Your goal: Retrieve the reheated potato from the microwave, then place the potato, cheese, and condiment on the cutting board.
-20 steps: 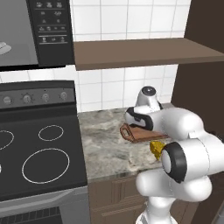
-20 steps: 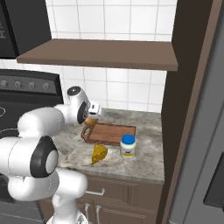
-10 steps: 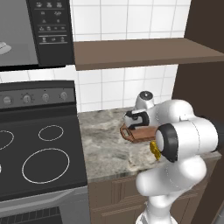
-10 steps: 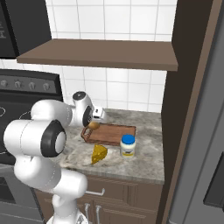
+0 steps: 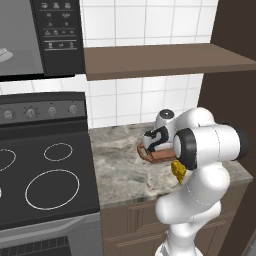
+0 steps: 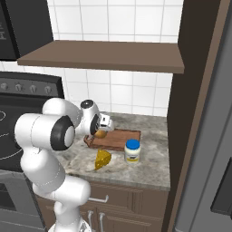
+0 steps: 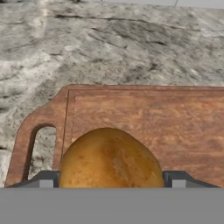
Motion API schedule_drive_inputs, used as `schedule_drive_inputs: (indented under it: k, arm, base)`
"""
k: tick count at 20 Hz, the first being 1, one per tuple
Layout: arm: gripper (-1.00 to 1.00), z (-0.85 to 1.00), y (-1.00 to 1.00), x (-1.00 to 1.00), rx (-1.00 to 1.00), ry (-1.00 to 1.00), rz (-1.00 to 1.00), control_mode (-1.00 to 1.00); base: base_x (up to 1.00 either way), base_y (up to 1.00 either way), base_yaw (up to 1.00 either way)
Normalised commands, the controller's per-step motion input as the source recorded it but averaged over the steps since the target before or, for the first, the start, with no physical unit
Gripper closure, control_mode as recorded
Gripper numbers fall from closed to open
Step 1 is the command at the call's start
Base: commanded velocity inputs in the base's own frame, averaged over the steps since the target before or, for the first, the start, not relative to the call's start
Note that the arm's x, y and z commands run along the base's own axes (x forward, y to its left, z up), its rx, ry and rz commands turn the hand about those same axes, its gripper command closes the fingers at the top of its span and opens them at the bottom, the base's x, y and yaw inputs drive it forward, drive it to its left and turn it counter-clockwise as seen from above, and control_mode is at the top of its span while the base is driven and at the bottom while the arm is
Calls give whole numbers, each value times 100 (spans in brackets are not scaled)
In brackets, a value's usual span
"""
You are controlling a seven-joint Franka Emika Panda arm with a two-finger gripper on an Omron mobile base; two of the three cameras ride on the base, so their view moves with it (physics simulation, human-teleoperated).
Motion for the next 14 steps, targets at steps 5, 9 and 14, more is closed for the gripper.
schedule_drive_inputs:
  k: [5,9,14]
  arm:
    - [100,-30,-10,9,0,0,0,-100]
    - [100,-31,-2,16,0,0,0,-100]
    - [-100,-41,0,6,0,0,0,-100]
  base:
    - [0,0,0]
    - [0,0,0]
    - [0,0,0]
